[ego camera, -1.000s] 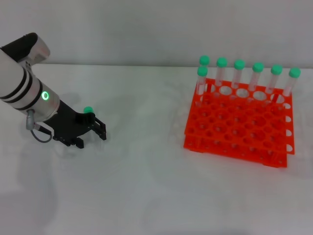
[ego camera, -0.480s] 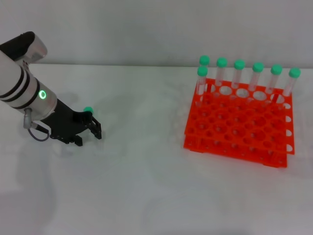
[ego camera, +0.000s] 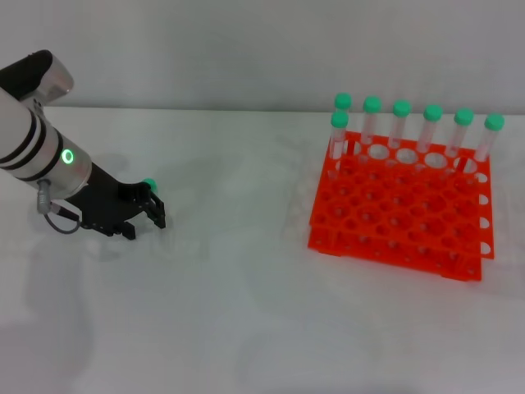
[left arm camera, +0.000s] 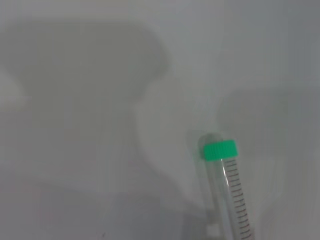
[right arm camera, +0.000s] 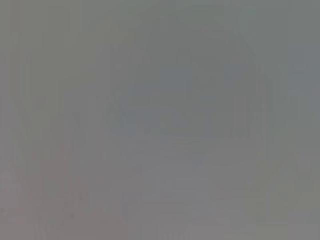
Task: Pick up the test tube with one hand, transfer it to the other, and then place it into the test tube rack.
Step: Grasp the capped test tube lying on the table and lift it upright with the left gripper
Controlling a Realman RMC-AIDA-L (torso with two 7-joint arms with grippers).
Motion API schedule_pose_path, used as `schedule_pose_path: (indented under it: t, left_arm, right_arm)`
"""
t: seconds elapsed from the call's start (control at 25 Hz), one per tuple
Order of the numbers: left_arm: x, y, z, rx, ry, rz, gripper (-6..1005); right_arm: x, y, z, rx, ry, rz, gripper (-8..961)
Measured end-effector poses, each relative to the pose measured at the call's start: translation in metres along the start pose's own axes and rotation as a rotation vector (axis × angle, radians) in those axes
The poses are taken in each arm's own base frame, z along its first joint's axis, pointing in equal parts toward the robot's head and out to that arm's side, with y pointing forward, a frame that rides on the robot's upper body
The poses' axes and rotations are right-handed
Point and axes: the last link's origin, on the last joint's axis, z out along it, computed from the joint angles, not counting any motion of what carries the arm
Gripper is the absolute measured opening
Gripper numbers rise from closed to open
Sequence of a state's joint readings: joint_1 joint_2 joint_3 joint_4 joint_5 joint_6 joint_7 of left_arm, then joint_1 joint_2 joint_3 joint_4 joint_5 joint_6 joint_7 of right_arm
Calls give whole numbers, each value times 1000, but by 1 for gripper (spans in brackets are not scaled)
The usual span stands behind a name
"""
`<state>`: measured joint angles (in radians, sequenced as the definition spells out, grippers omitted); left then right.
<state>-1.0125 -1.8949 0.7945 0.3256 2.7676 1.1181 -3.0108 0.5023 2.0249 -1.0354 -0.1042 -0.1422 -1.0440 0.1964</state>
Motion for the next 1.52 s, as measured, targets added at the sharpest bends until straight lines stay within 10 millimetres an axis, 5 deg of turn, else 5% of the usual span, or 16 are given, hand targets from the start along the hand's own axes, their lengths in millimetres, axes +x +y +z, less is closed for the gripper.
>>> schedule_pose_path:
  t: [1.24,1.52]
  left_arm:
    - [-3,5,11,-2,21,4,514]
    - [-5,4,11,2,8,4,374]
  right_arm:
    - [-1,-1,1,5,-3,2,650]
    - [-1,-2,0,8,-3,4,646]
